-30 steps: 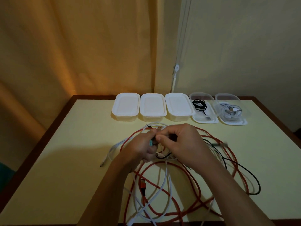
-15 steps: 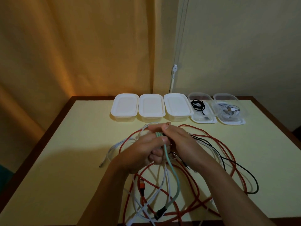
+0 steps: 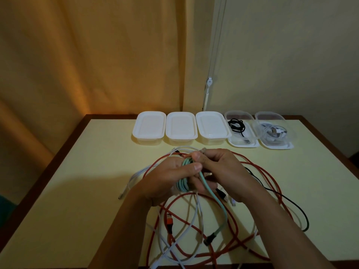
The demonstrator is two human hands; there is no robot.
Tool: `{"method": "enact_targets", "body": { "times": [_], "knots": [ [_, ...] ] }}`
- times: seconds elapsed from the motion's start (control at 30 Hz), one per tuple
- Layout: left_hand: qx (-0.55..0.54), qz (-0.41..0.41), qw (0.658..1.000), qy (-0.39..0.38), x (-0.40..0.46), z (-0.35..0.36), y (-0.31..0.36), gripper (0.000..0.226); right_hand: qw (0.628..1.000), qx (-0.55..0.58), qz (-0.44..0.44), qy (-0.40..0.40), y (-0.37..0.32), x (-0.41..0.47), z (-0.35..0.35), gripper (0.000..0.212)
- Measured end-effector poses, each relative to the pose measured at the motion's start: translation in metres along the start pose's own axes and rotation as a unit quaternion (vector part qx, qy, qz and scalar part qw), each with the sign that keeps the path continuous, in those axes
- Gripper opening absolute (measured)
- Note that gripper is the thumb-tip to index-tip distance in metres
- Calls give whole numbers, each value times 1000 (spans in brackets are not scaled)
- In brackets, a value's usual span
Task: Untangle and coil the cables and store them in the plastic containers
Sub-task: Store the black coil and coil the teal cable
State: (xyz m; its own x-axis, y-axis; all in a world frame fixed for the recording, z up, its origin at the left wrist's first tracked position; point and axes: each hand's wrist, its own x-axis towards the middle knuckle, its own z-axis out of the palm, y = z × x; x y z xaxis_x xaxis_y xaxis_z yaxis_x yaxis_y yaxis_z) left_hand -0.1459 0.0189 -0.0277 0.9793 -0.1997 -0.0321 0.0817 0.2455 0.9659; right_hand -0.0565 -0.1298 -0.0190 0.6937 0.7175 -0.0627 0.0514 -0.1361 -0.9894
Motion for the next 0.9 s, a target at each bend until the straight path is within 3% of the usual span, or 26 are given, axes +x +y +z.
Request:
{"method": "enact_targets", "body": {
  "times": [0.3, 0.5, 0.6, 0.73, 0.9],
  "knots": [
    [181, 33, 967, 176, 9, -8, -6, 14, 993, -38, -15, 113, 4, 4, 3, 42],
    [165, 1, 978, 125, 8, -10, -8, 27, 979, -98, -6, 177, 7, 7, 2, 43],
    [178, -8, 972, 156, 12, -7, -10, 22, 974, -121, -17, 190, 9, 7, 4, 39],
    [250, -4, 931, 265, 18, 4, -9, 12, 962, -177, -42, 204, 12, 10, 6, 39],
    [360, 46, 856, 369, 21, 13, -14, 21, 959, -199, -54, 193, 13, 12, 8, 41]
  ]
}}
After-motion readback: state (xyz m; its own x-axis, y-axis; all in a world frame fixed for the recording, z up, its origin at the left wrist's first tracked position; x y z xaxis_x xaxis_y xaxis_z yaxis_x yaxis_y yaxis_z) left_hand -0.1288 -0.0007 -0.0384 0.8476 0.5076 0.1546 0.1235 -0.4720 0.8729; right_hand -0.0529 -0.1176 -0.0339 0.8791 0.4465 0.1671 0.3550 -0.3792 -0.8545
